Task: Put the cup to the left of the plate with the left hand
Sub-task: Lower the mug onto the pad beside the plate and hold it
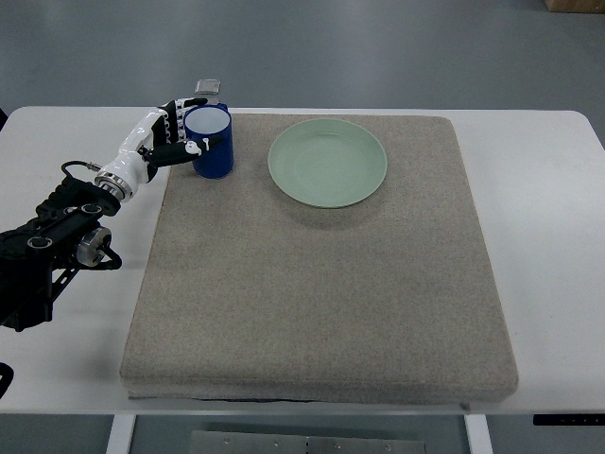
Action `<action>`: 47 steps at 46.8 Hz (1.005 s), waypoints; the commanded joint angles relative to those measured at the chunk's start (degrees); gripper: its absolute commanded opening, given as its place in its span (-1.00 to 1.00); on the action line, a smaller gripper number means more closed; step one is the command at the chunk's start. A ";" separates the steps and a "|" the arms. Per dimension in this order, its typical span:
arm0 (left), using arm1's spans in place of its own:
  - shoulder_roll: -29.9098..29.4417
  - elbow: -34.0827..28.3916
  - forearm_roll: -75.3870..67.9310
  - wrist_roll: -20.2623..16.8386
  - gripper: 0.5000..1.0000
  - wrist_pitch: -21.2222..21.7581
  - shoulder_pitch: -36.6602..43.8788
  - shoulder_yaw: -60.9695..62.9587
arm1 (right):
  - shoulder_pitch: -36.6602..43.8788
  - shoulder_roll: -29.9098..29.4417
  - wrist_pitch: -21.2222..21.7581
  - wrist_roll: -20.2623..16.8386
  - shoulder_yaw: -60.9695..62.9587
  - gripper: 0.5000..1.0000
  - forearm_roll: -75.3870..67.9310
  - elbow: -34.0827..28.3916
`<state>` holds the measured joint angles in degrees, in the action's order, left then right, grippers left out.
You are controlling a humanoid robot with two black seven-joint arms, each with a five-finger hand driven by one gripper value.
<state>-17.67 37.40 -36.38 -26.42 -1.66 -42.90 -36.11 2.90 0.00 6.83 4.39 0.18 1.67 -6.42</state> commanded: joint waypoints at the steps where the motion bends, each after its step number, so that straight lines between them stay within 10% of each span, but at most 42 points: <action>1: 0.27 0.04 0.00 0.05 0.09 -0.01 0.10 -0.01 | 0.00 0.00 0.03 0.00 0.00 0.73 0.00 0.00; 47: 0.35 0.92 0.08 0.05 0.99 -0.27 0.10 -0.89 | 0.00 0.00 -0.06 0.00 0.00 0.73 0.00 0.00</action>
<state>-17.32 38.08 -36.30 -26.37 -1.77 -42.77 -36.88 2.90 0.00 6.83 4.40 0.17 1.67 -6.42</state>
